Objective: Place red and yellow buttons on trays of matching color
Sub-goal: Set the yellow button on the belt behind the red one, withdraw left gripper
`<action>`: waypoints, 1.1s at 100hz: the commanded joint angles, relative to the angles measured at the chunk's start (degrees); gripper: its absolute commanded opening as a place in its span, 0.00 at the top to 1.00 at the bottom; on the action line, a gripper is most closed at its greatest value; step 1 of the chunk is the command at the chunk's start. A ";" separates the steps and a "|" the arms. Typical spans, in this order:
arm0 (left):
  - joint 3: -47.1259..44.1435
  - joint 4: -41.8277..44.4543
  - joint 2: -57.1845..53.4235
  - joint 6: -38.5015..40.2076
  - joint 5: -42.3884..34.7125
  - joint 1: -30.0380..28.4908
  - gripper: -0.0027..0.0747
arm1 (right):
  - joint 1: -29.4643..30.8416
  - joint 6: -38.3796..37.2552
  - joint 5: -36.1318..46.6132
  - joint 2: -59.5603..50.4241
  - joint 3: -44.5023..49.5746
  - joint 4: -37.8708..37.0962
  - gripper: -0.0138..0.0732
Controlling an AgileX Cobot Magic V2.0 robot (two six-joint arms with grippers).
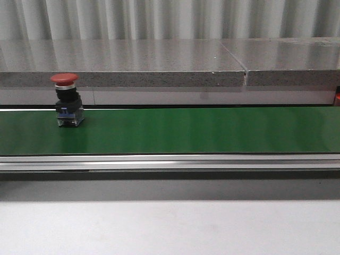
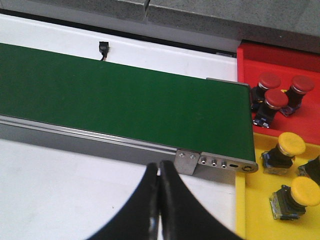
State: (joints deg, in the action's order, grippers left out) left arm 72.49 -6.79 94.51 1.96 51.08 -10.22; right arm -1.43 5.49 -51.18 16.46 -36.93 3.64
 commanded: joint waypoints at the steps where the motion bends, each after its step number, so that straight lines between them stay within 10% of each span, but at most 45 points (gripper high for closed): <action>1: 1.34 -1.87 -2.60 -0.38 -1.23 0.50 0.23 | -0.10 0.43 4.00 0.51 -1.27 -0.02 0.92; 43: -5.45 -2.34 -14.24 -5.04 -5.34 6.24 0.26 | -0.10 0.43 4.00 0.51 -1.27 -0.02 0.92; 86: -23.50 -2.34 -35.41 -8.74 -13.23 13.77 0.99 | -0.10 0.43 4.00 0.51 -1.27 -0.02 0.92; 110: -31.72 -2.43 -46.64 -8.74 -17.48 17.26 0.99 | -0.10 0.43 4.00 0.51 -1.27 -0.02 0.92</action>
State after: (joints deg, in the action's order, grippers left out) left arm 41.57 -8.29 51.63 -6.71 38.40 5.82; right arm -1.43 5.49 -51.18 16.46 -36.93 3.64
